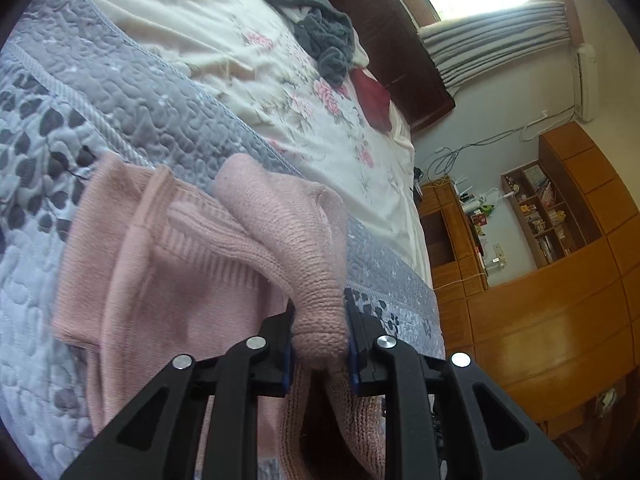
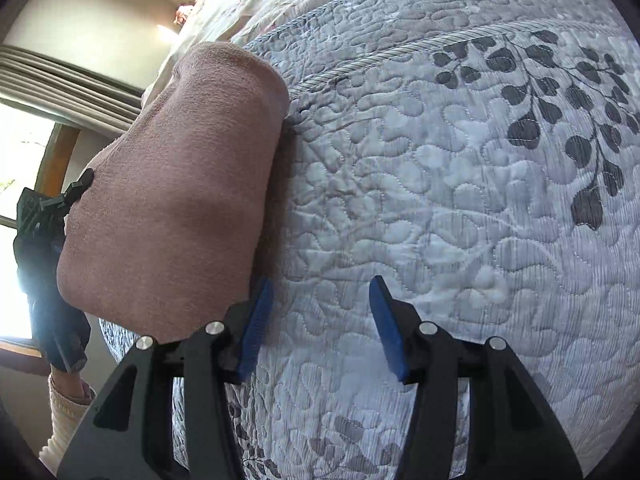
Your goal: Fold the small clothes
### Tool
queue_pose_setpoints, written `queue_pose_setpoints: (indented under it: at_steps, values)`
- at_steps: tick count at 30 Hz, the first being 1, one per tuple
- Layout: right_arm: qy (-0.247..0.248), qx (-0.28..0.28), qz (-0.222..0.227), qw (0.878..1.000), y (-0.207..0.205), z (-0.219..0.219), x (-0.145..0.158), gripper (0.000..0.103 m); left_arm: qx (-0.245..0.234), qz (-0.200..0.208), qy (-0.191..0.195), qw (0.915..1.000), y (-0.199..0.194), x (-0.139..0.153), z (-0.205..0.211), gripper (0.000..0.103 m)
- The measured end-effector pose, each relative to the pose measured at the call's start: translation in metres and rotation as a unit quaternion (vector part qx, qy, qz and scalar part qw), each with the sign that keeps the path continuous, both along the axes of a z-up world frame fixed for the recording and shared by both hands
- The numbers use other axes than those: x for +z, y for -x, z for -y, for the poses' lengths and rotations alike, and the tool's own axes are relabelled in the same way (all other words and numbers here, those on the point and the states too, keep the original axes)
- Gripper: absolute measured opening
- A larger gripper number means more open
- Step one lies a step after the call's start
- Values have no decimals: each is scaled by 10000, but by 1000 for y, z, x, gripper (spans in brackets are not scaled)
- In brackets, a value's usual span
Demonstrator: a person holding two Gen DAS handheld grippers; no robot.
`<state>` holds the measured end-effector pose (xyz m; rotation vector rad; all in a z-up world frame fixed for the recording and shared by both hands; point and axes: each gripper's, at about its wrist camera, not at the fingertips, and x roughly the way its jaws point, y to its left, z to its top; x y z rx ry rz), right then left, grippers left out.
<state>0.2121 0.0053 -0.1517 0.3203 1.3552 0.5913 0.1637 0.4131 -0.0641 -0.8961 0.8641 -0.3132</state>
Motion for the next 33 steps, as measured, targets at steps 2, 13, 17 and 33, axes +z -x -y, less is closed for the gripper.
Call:
queue_pose_setpoints:
  at_steps: [2, 13, 17, 33]
  values:
    - [-12, 136, 26, 9999, 1, -14, 2, 51, 148, -67, -40, 9999, 7, -6, -24, 20]
    - [-140, 693, 45, 9975, 10, -74, 8, 54, 350, -582, 0, 9977, 22, -81, -71, 20]
    - [-289, 745, -108, 9967, 13, -90, 1, 56, 368, -794, -116, 9961, 29, -104, -70, 22]
    - [-846, 515, -957, 9905, 21, -110, -46, 58, -154, -872, -701, 9936, 99, -70, -26, 56]
